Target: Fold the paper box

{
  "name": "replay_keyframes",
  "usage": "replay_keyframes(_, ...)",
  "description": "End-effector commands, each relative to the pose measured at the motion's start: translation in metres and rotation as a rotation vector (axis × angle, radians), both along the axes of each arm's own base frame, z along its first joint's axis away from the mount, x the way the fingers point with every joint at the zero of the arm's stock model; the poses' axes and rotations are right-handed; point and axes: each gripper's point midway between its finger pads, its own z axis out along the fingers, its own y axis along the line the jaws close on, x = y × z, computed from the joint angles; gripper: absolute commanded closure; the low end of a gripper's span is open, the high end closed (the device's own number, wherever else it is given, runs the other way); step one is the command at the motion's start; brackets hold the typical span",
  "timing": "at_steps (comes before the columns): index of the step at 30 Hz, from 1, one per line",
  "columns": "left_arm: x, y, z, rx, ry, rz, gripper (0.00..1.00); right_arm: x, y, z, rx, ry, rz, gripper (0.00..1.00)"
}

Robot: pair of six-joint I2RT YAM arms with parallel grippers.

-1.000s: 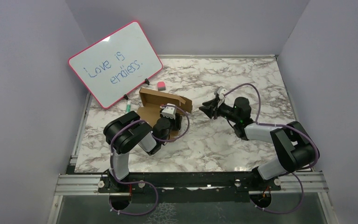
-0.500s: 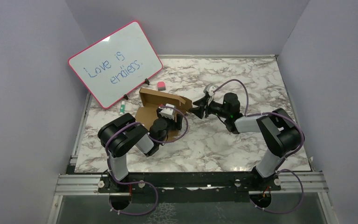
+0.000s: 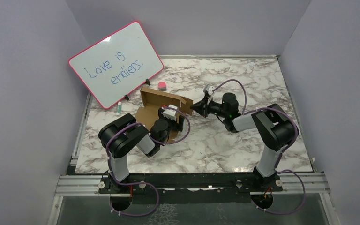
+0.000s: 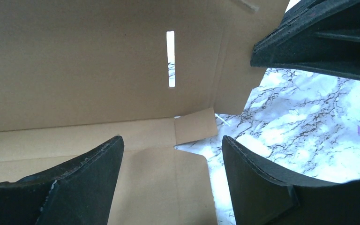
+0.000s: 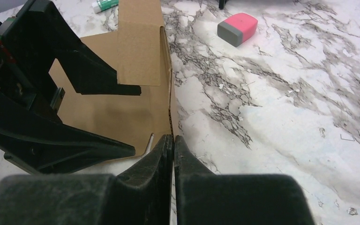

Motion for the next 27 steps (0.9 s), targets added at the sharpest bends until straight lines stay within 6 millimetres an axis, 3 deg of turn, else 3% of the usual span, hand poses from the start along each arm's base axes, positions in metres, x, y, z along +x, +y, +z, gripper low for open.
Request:
replay_keyframes(1,0.003,-0.003,0.009,0.014,-0.033,-0.016,0.22,-0.003,0.004,0.013,0.019,-0.050,0.037,0.94)
replay_keyframes(9,0.001,-0.005,0.008,0.062,-0.052,-0.048,0.21,-0.015,-0.005,0.014,-0.019,-0.057,0.033,0.98)
replay_keyframes(19,-0.011,-0.035,0.010,0.019,-0.068,-0.133,0.18,-0.021,-0.010,0.012,-0.008,-0.038,0.011,0.98)
replay_keyframes(22,-0.008,-0.039,0.006,0.022,-0.067,-0.102,0.09,-0.024,-0.011,0.012,0.004,-0.029,0.006,0.98)
replay_keyframes(27,-0.001,-0.030,0.002,0.042,-0.087,-0.014,0.07,-0.028,-0.013,0.010,-0.002,-0.024,0.009,0.98)
